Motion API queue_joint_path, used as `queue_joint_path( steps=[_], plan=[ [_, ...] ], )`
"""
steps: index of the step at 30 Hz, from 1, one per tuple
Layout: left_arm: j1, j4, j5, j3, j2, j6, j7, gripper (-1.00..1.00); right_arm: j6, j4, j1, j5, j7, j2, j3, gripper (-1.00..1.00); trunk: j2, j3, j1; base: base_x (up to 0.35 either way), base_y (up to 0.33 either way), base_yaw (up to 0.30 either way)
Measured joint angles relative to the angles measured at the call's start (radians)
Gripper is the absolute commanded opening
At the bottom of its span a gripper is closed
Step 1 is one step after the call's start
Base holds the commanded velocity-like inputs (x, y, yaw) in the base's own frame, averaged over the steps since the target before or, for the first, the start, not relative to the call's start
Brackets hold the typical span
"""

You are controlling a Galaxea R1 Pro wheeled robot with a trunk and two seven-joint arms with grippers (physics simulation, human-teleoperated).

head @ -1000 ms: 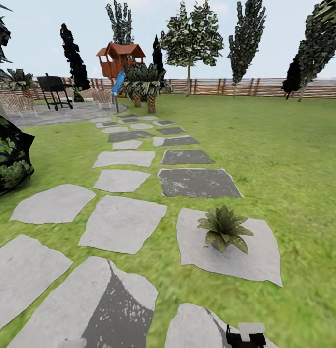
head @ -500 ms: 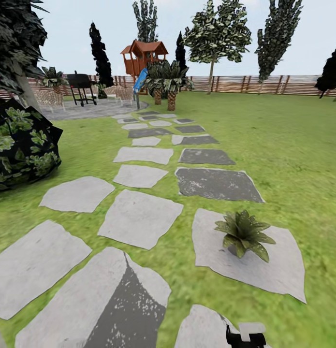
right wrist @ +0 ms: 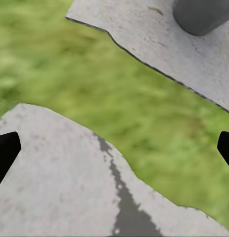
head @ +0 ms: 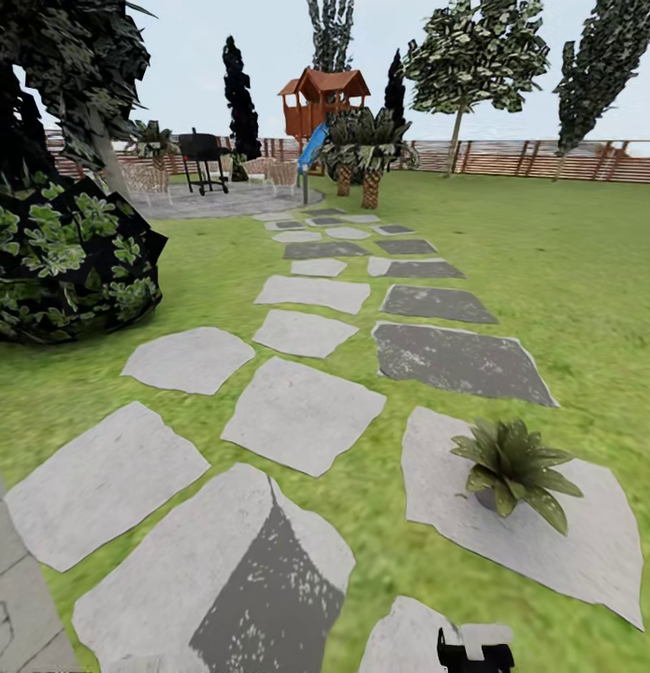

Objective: Pick up the pesticide atomizer in the garden and spray insectifuge to fully cover both potted plants in the garden.

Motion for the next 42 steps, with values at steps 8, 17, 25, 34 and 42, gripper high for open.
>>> queue_joint_path(
  steps=[8, 17, 25, 34, 42],
  plan=[
    [0.001, 0.001, 0.012, 0.001, 0.003, 0.001, 0.000, -1.00, 0.000, 0.000, 0.000, 0.000, 0.001, 0.000, 0.000, 1.00, 0.000, -0.007, 0.000, 0.314, 0.000, 0.247],
    [0.001, 0.003, 0.012, 0.001, 0.004, -0.001, 0.000, -1.00, 0.000, 0.000, 0.000, 0.000, 0.004, -0.001, 0.000, 1.00, 0.000, -0.012, 0.000, 0.329, 0.000, 0.113],
    [0.001, 0.003, 0.012, 0.001, 0.005, 0.003, -0.002, -1.00, 0.000, 0.001, 0.000, 0.000, 0.004, -0.002, 0.000, 1.00, 0.000, -0.012, 0.000, 0.335, 0.000, 0.001],
    [0.001, 0.003, 0.011, 0.001, 0.003, 0.003, -0.001, -1.00, 0.000, 0.021, 0.001, -0.001, 0.005, -0.002, 0.000, 1.00, 0.000, -0.012, 0.000, 0.338, 0.000, 0.000],
    [0.001, 0.003, 0.011, 0.001, 0.003, 0.003, -0.001, -1.00, 0.000, 0.026, 0.001, -0.002, 0.005, -0.002, 0.000, 1.00, 0.000, -0.012, 0.000, 0.338, 0.000, 0.000]
  ],
)
